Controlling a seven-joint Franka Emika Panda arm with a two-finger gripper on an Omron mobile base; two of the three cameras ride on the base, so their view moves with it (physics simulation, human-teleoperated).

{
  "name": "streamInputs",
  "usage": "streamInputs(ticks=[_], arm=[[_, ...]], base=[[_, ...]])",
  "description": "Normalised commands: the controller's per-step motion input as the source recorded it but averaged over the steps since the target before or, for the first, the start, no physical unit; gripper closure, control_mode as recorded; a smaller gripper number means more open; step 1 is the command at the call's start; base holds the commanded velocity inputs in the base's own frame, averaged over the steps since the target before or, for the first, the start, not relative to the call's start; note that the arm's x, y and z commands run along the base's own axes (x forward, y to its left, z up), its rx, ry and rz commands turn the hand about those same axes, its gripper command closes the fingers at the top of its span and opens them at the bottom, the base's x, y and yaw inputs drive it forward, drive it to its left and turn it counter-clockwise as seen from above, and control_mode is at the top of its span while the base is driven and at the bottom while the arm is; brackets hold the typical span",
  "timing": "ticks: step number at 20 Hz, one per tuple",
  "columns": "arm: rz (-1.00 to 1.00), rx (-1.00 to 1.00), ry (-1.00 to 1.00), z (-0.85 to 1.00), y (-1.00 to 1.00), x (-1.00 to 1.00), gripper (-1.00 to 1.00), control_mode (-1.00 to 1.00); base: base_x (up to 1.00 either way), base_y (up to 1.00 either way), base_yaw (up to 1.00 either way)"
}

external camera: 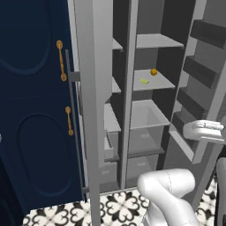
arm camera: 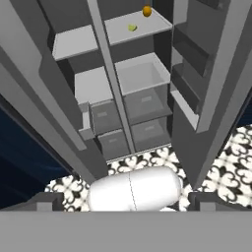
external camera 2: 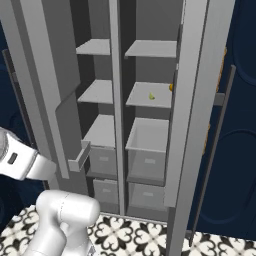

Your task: Grab a lemon wedge from the fridge and one ice cube from the ice bowl, and put them in the glass of lemonade.

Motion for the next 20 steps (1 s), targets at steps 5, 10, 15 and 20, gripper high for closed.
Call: streamInputs(ticks=[5, 10, 15, 20], arm=[[-0.19, 0.0, 0.05, 0.04, -0.21, -0.13, -1.0, -1.0], [-0.03, 0.01, 0.16, 0.01, -0.3, 0.59, -1.0, -1.0], [0.02, 0.0, 0.01, 0.02, -0.26, -0.02, -1.0, -1.0], [0.0, 0.0, -0.05, 0.05, -0.04, -0.23, -1.0, -1.0]], base=[[0.0, 0.0, 0.0], [0.0, 0.0, 0.0], [0.0, 0.0, 0.0], [0.0, 0.0, 0.0]])
